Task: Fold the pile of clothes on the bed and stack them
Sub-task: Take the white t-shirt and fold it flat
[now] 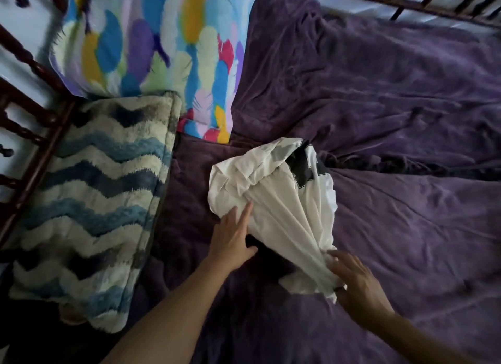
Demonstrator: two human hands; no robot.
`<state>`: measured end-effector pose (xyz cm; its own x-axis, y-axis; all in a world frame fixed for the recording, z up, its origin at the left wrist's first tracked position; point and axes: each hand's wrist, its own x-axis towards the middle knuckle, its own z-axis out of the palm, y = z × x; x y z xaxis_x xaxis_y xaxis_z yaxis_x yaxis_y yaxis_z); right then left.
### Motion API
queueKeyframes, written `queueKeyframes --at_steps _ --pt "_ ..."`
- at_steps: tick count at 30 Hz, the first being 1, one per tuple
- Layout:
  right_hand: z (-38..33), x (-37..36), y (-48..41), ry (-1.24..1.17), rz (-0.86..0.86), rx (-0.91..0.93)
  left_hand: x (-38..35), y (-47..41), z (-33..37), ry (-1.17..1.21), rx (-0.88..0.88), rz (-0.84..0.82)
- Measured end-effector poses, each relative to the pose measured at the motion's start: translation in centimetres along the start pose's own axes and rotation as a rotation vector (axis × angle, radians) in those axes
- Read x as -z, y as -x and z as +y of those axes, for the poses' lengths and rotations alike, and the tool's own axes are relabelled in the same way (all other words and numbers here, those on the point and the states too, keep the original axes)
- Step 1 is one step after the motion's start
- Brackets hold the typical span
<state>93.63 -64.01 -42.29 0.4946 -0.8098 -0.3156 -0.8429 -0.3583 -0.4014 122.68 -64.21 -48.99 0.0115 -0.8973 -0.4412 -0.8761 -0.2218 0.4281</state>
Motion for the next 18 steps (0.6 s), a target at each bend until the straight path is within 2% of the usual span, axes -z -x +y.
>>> queueKeyframes --at_steps 5,8,10,12,14,18 --pt "-3.1 9.0 1.4 -0.26 0.32 0.082 1.5 0.3 6.8 0.031 -0.14 -0.007" --pt "-4.4 15.0 0.4 -0.374 0.472 0.073 4.5 1.0 10.3 0.376 -0.078 0.051" --pt "-4.1 18.6 -0.3 -0.392 0.56 0.033 7.7 1.3 11.7 0.565 -0.044 0.198" --pt "-3.0 21.9 -0.7 -0.393 0.654 -0.039 11.9 1.7 12.9 0.638 -0.026 0.371" --pt "-1.8 25.0 -0.8 -0.401 0.737 -0.096 16.5 2.7 14.4 0.629 -0.049 0.49" --pt "-0.1 31.3 -0.4 -0.606 0.836 -0.185 23.9 6.0 17.8 0.544 -0.137 0.652"
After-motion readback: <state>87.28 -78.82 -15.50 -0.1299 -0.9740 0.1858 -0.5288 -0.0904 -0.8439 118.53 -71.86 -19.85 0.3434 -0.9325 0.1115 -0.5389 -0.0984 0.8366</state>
